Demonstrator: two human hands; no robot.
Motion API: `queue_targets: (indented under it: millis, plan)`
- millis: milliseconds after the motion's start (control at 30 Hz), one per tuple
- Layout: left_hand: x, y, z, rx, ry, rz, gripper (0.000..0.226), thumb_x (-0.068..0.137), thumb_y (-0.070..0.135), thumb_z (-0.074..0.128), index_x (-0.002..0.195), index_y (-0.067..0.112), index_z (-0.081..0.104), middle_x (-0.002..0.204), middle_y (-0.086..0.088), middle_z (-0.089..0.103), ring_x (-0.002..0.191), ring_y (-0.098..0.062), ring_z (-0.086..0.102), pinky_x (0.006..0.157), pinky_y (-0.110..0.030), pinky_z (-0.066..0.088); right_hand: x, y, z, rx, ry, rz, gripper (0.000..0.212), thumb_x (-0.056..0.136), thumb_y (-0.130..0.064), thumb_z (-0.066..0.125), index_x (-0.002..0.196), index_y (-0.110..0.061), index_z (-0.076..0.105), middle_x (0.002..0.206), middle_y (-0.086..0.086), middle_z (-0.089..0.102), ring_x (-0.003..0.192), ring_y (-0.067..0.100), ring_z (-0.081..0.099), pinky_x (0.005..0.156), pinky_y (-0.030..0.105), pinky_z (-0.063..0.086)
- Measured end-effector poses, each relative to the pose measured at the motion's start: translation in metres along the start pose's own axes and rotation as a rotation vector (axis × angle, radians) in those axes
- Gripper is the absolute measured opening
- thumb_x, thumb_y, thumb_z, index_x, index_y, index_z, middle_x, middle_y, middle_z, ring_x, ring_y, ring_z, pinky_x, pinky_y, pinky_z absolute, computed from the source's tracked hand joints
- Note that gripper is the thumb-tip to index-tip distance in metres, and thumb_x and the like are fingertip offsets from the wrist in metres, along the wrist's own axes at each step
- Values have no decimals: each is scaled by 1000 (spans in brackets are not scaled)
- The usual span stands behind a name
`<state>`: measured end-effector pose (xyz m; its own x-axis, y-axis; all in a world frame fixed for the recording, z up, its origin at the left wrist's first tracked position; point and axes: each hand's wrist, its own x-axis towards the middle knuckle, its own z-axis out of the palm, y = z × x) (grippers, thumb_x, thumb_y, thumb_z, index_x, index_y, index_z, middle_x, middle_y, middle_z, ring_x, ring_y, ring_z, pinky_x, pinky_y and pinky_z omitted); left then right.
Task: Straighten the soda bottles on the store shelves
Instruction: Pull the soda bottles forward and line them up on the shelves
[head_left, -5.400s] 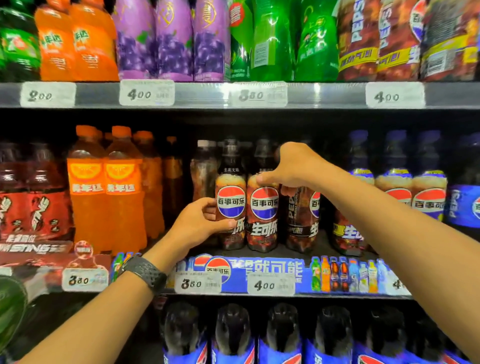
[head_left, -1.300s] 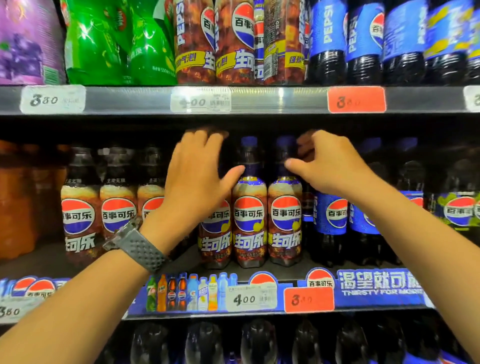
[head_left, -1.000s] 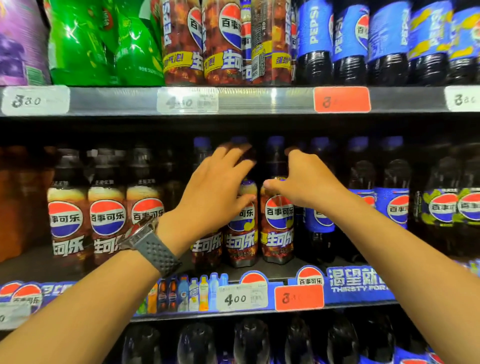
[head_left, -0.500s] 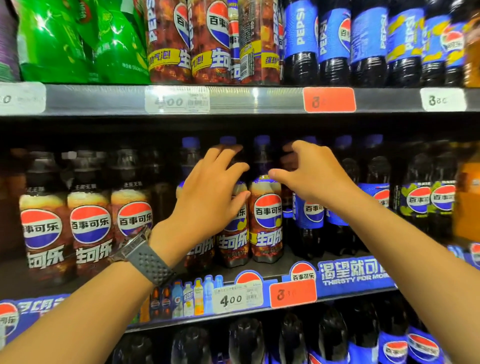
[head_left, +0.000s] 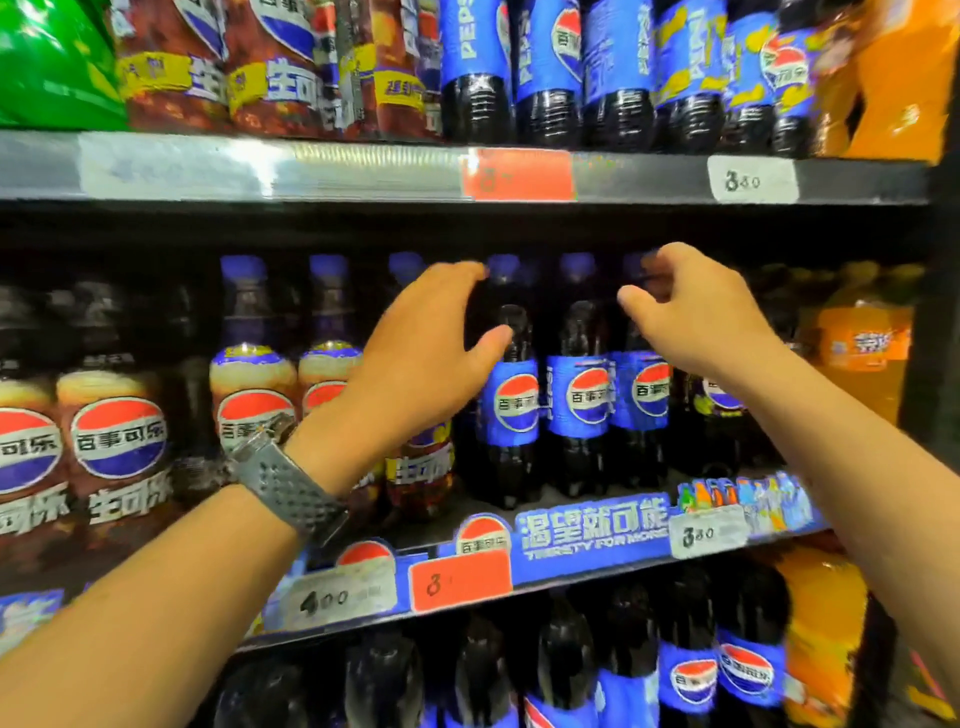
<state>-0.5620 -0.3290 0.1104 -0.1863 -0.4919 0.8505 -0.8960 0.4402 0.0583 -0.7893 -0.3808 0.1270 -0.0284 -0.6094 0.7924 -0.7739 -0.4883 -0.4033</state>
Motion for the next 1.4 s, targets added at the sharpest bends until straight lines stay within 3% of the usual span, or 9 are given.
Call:
queue_targets:
  millis: [167, 467, 567, 700, 967, 1167, 1267, 1333, 1400]
  plan:
    - [16, 26, 27, 117, 12, -163, 63, 85, 39, 64, 137, 11, 42, 121, -15, 56, 113, -31, 51, 92, -36, 39, 18, 33, -8, -106, -34, -93, 46, 89, -31, 59, 126, -5, 49, 121, 17, 54, 110, 35, 53, 86, 36, 42]
    - [30, 40, 37, 339, 24, -359, 96, 75, 56, 69, 148, 12, 24, 107, -17, 62, 103, -38, 56, 72, -38, 43, 32, 51, -13, -164, -282, -152, 44, 83, -45, 67, 93, -14, 37, 107, 16, 57, 86, 30, 51, 65, 31, 33]
    - [36, 36, 35, 287, -22, -450, 81, 74, 54, 72, 135, 12, 42, 108, -14, 65, 102, -36, 59, 78, -41, 49, 38, 55, -14, -145, -380, -131, 45, 80, -48, 69, 92, -14, 41, 108, 13, 59, 79, 24, 45, 65, 31, 34]
    - [40, 32, 34, 215, -47, -545, 48, 71, 56, 73, 81, 12, 56, 91, -8, 64, 83, -27, 58, 65, -32, 40, 47, 60, -14, -101, -437, -102, 59, 77, -49, 71, 116, -10, 51, 120, 10, 57, 100, 27, 55, 74, 32, 43]
    - [42, 30, 39, 159, -14, -563, 50, 73, 55, 73, 89, 10, 59, 79, -3, 58, 73, -21, 56, 58, -31, 39, 45, 59, -10, -49, -330, -106, 62, 64, -57, 78, 105, -13, 61, 98, 2, 66, 87, 21, 62, 78, 41, 55]
    - [40, 32, 38, 179, -46, -539, 60, 73, 59, 70, 100, 7, 57, 77, -2, 57, 64, -12, 49, 48, -27, 32, 46, 57, -13, -95, -383, -146, 65, 70, -57, 73, 115, -13, 57, 109, 5, 63, 95, 23, 60, 83, 41, 54]
    - [41, 36, 41, 208, 21, -408, 87, 75, 57, 69, 142, 11, 36, 109, -7, 60, 96, -27, 57, 70, -34, 46, 49, 60, -21, -70, -313, -190, 65, 76, -49, 72, 126, -13, 54, 120, 5, 61, 104, 22, 59, 88, 35, 50]
    - [43, 41, 44, 278, 101, -284, 84, 78, 57, 65, 144, 16, 35, 131, -13, 51, 119, -34, 47, 93, -42, 45, 51, 64, -31, -18, -232, -227, 53, 79, -42, 72, 123, -15, 58, 114, 1, 65, 101, 18, 61, 87, 29, 48]
    - [47, 50, 49, 332, 158, -192, 77, 78, 61, 61, 138, 17, 42, 126, -14, 53, 119, -35, 45, 96, -46, 42, 52, 74, -41, 0, -154, -263, 38, 82, -36, 70, 114, -16, 63, 103, -1, 66, 93, 16, 61, 82, 27, 47]
